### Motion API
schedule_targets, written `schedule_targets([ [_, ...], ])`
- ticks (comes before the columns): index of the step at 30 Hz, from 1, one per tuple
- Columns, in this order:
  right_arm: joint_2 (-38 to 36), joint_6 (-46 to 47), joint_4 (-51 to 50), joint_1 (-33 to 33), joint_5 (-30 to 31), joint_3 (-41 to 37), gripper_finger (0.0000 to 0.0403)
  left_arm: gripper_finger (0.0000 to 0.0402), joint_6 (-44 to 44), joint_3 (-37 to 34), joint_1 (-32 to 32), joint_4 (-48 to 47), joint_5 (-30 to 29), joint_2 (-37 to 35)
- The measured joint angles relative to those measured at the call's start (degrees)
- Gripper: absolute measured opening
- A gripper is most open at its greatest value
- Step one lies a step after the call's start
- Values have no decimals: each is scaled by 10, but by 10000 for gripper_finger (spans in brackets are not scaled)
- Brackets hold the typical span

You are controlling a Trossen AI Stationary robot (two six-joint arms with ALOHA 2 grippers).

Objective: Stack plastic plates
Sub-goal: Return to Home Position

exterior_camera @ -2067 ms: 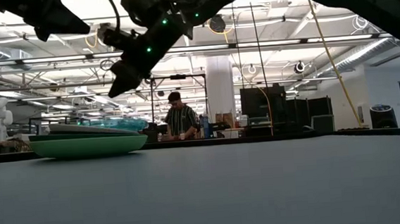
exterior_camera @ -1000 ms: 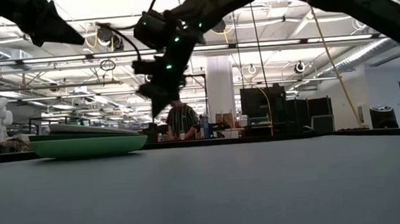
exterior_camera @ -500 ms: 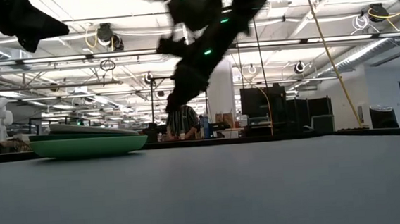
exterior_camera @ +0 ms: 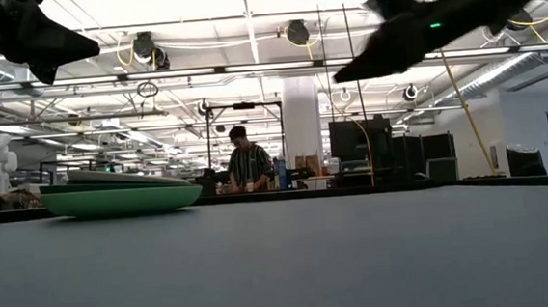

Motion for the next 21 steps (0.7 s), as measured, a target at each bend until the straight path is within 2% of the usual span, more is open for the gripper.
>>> schedule_targets([
  [6, -219, 27, 1, 0, 1, -127, 18, 56, 0, -1, 0, 1, -15, 0],
  [12, -404, 37, -6, 0, 2, -226, 18, 56, 7, -1, 0, 1, -16, 0],
  [15, -485, 36, -35, 0, 3, -252, 18, 56, 4, -1, 0, 1, -16, 0],
  [21, -617, 35, -158, 0, 22, -257, 18, 56, -1, -1, 0, -1, -16, 0],
])
